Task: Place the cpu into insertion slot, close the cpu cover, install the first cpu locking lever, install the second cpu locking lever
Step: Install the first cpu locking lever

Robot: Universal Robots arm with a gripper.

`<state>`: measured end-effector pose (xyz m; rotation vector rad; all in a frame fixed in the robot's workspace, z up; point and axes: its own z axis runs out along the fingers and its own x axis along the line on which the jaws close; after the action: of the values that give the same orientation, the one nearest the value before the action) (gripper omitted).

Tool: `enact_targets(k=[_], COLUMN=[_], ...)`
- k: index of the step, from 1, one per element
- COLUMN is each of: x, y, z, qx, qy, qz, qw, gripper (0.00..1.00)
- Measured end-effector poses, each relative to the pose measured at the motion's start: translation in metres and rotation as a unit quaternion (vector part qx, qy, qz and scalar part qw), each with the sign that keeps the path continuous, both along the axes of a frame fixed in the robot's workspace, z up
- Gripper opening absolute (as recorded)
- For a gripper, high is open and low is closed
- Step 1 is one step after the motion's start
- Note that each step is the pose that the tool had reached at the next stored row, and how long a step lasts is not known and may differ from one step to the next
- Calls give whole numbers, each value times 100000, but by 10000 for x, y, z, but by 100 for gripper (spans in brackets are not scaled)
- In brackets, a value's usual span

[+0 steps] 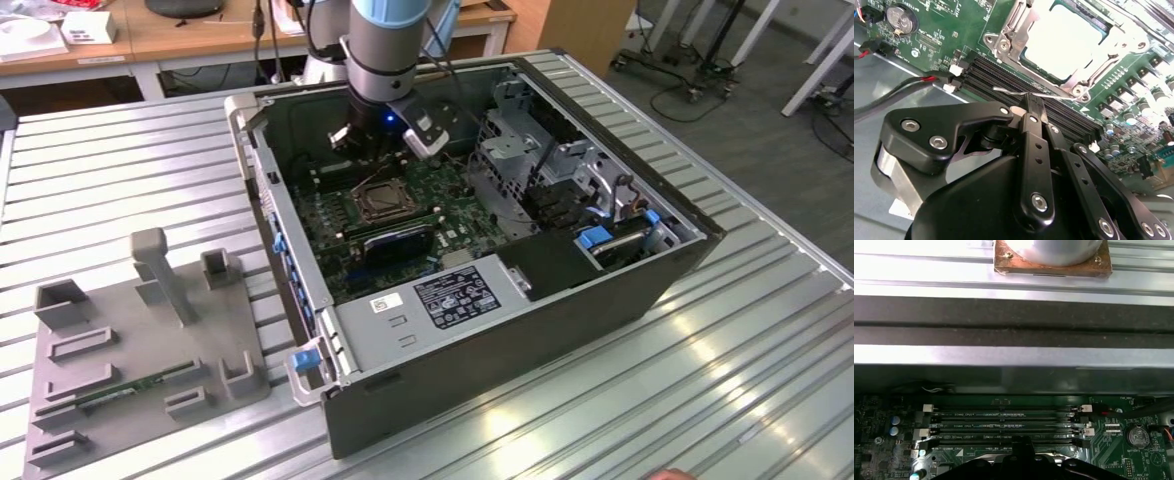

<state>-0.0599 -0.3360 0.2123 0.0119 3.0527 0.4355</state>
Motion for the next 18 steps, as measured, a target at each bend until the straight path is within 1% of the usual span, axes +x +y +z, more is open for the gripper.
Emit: enact_targets(k=[7,18], x=[35,48], y=[0,1], z=[-51,-132], qx=[-1,-34], qy=[0,4], qz=[-40,-45], qw=[100000,100000], gripper=[11,11])
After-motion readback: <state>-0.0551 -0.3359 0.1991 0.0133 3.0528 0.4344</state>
